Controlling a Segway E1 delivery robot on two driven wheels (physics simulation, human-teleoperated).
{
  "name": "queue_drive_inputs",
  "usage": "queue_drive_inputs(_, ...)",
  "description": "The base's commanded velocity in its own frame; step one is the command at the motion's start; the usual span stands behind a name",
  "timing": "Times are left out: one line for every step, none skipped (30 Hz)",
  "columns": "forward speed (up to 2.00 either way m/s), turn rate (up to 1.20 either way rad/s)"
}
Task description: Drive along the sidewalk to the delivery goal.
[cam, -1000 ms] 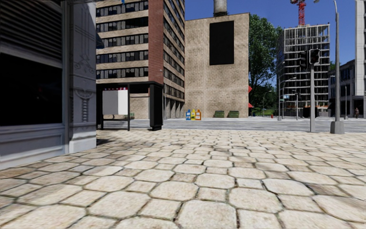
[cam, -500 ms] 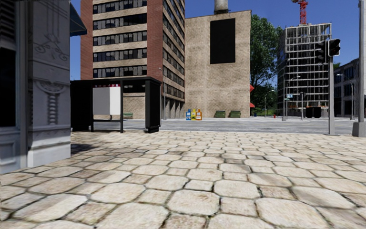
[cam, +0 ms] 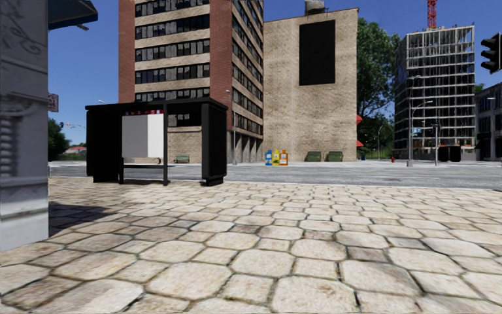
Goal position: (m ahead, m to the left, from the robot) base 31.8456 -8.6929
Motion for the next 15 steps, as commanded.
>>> queue_drive_inputs(2.00,0.57)
queue_drive_inputs(2.00,0.57)
queue_drive_inputs(2.00,0.58)
queue_drive_inputs(2.00,0.58)
queue_drive_inputs(2.00,0.58)
queue_drive_inputs(2.00,0.58)
queue_drive_inputs(2.00,0.58)
queue_drive_inputs(2.00,0.58)
queue_drive_inputs(2.00,0.58)
queue_drive_inputs(2.00,0.57)
queue_drive_inputs(2.00,0.56)
queue_drive_inputs(2.00,0.56)
queue_drive_inputs(2.00,0.56)
queue_drive_inputs(2.00,0.56)
queue_drive_inputs(2.00,0.56)
